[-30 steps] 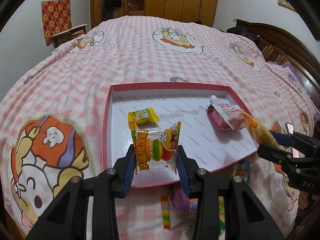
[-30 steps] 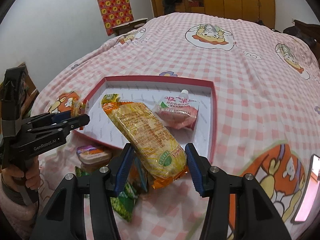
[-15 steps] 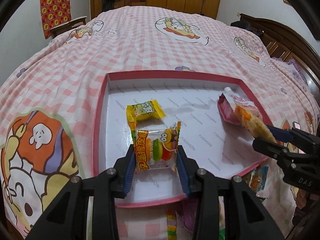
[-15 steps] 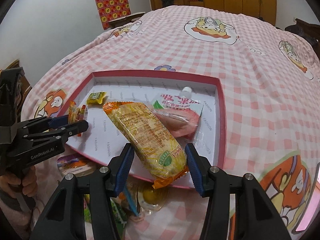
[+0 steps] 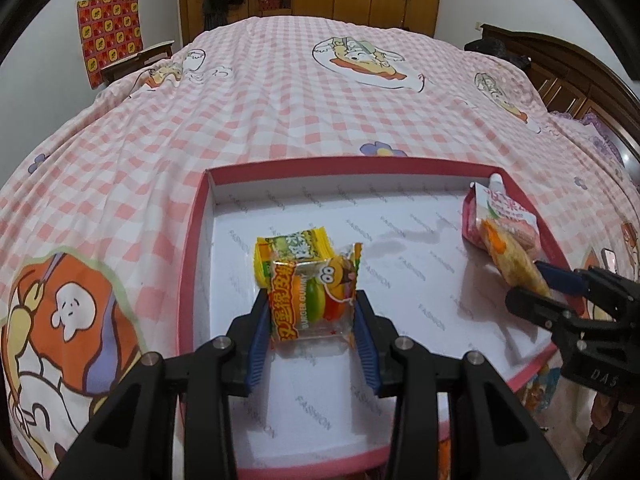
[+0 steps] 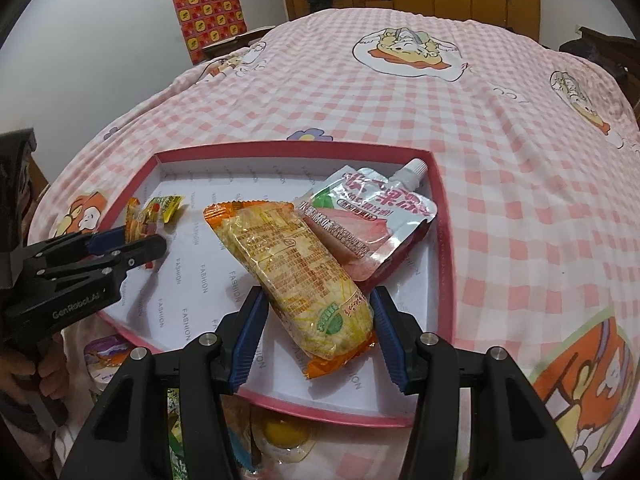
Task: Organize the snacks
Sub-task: 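Carry and release the gummy packet in the box with left tool while right tool drops the cracker bag there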
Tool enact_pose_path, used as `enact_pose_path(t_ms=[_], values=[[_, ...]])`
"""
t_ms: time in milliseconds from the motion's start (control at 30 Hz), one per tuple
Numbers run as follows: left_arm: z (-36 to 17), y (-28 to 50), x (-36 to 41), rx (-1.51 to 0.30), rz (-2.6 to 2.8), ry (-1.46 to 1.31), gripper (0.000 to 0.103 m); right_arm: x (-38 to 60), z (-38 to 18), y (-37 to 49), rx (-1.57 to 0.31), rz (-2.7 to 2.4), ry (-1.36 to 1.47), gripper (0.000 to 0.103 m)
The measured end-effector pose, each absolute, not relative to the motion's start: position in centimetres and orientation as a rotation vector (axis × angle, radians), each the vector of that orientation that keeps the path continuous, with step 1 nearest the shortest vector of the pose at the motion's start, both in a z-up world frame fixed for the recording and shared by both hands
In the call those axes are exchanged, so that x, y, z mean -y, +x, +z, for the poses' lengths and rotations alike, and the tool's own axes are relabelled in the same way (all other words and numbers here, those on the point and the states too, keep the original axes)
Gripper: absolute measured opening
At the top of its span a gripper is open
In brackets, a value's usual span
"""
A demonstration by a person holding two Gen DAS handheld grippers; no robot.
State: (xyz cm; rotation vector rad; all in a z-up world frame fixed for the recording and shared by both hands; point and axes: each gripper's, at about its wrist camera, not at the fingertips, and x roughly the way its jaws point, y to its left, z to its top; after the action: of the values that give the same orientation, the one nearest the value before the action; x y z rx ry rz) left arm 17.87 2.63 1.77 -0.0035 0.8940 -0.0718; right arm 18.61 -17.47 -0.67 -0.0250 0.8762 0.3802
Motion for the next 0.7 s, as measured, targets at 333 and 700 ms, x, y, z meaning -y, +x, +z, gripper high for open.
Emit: enact_pose_path(t_ms=[333, 700], values=[[1.5, 19.0, -2.3, -0.882, -0.046, 0.023, 0.042, 17.3, -1.0, 18.6, -0.863, 0.377, -0.027, 0.054], [1.7, 18.4, -2.2, -0.889, -0.08, -0.006, 0.054, 17.5, -0.9, 18.7, -0.865, 0.372, -0.02, 0.058]])
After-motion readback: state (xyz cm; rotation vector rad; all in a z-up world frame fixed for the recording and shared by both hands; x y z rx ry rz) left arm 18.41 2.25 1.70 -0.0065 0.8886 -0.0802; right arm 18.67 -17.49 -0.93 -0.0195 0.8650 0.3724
